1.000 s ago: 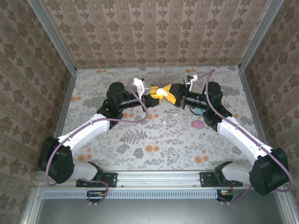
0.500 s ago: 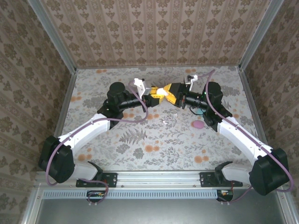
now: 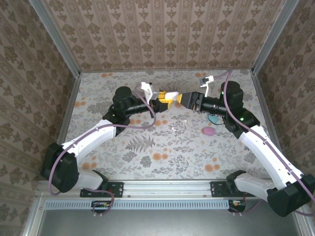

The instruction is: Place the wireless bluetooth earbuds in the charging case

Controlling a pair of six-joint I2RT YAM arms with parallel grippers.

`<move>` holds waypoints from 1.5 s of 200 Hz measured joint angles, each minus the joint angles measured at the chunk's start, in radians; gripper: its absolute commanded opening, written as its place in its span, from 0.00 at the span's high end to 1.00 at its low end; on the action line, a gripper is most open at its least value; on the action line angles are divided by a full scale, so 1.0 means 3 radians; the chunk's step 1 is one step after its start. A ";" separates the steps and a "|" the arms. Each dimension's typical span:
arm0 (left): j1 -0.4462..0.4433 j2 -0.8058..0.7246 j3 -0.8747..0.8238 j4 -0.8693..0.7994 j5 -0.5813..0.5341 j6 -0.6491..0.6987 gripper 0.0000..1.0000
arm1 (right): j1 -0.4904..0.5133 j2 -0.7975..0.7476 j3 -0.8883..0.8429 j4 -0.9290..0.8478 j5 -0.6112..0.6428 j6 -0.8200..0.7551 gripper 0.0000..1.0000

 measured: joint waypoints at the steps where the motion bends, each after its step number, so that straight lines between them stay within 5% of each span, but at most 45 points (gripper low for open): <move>1: 0.0000 0.0000 0.0000 0.0001 0.0001 0.0000 0.76 | 0.0000 0.0004 0.0013 -0.0022 0.0000 -0.0023 0.29; 65: -0.0001 0.0001 0.0000 0.0013 0.0072 -0.0024 0.76 | 0.0000 0.0187 0.0104 -0.0357 0.0014 -0.0337 0.30; 300: 0.0018 -0.0006 -0.0041 -0.0140 0.0282 0.0104 0.77 | -0.0086 0.0376 0.0214 -0.0113 0.0248 -0.0032 0.24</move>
